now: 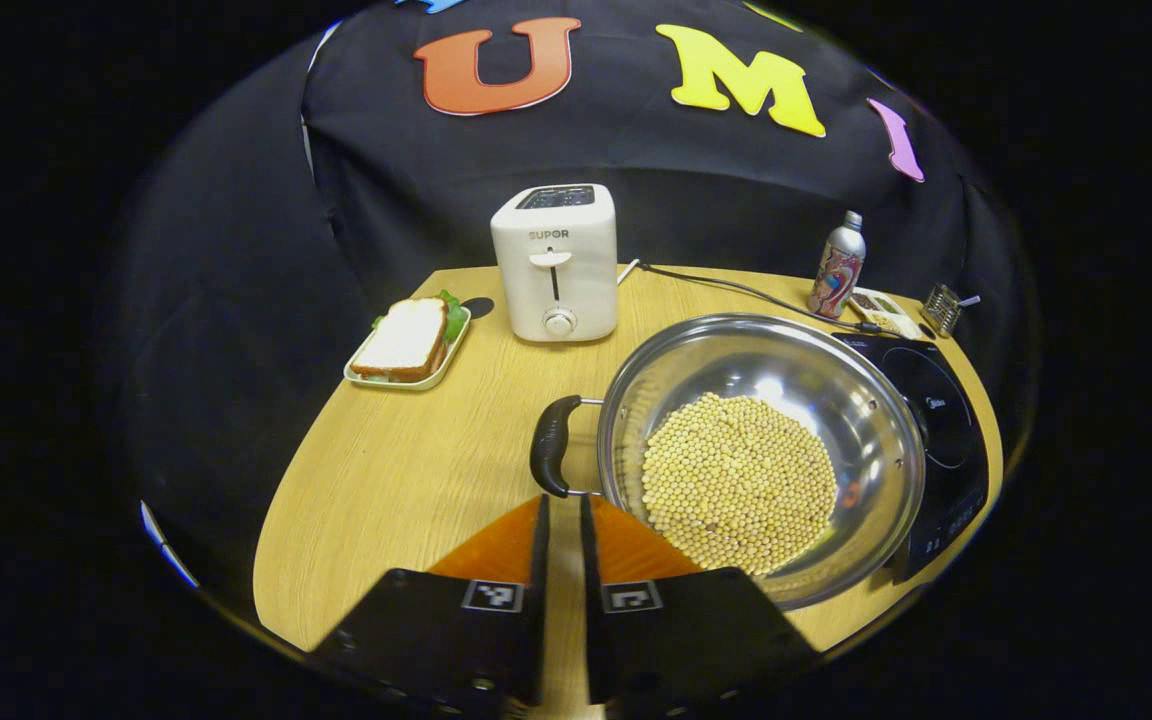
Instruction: First push the handle of the pot to place it horizontally, then grasp the pot with both hands and set it on the induction cooktop.
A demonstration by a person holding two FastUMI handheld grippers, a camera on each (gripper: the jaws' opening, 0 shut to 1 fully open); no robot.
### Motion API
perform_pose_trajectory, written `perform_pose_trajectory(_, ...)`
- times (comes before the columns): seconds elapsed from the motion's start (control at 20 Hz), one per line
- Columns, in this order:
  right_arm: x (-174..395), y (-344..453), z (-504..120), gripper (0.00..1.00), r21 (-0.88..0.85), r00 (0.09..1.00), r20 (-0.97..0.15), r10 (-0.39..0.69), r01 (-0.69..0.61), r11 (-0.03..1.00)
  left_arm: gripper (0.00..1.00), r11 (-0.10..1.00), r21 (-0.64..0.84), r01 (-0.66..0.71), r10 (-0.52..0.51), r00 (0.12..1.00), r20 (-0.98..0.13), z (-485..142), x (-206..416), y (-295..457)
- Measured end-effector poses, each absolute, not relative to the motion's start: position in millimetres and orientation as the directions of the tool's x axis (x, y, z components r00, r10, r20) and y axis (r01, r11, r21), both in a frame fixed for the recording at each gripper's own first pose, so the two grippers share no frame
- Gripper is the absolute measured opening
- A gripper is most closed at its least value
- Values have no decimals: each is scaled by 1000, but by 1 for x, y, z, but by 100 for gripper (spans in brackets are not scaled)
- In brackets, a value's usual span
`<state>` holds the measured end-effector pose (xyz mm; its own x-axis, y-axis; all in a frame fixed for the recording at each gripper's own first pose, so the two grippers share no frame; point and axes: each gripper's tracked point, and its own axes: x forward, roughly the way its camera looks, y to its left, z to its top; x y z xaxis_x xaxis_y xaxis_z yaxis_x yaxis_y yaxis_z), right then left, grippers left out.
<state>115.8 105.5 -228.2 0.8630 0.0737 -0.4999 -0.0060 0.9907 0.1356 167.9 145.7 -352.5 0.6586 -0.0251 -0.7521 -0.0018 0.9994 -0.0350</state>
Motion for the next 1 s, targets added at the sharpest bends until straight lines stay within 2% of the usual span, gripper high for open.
perform_pose_trajectory(0.05, 114, 113, -238, 96, 133, 852, -518, 81, -13, 991, 22, 1000, -24, -8, -12, 671, -742, -349, 167, 151)
perform_pose_trajectory(0.15, 110, 130, -257, 100, 133, 832, -545, 100, -32, 991, 57, 999, -47, 0, -34, 682, -731, -345, 168, 147)
perform_pose_trajectory(0.2, 111, 138, -267, 96, 130, 822, -560, 106, -39, 991, 56, 998, -67, 12, -57, 676, -735, -344, 167, 142)
perform_pose_trajectory(0.3, 107, 159, -292, 100, 128, 789, -600, 130, -65, 990, 91, 995, -97, 33, -93, 678, -729, -345, 169, 136)
perform_pose_trajectory(0.35, 107, 168, -303, 96, 130, 772, -620, 141, -76, 989, 95, 994, -105, 35, -101, 670, -735, -348, 168, 134)
perform_pose_trajectory(0.4, 108, 174, -316, 100, 129, 757, -638, 144, -80, 988, 96, 993, -112, 38, -108, 670, -734, -349, 171, 133)
perform_pose_trajectory(0.55, 113, 188, -345, 96, 119, 722, -677, 138, -77, 990, 95, 994, -100, 38, -100, 664, -741, -357, 175, 135)
perform_pose_trajectory(0.65, 114, 199, -363, 100, 132, 696, -703, 144, -72, 989, 94, 995, -95, 26, -88, 677, -731, -357, 183, 139)
perform_pose_trajectory(0.8, 117, 212, -388, 97, 154, 649, -744, 159, -65, 986, 94, 994, -109, 26, -97, 687, -721, -359, 192, 141)
perform_pose_trajectory(1.0, 129, 228, -407, 97, 147, 633, -757, 161, -75, 986, 94, 995, -101, 19, -87, 678, -730, -374, 203, 146)
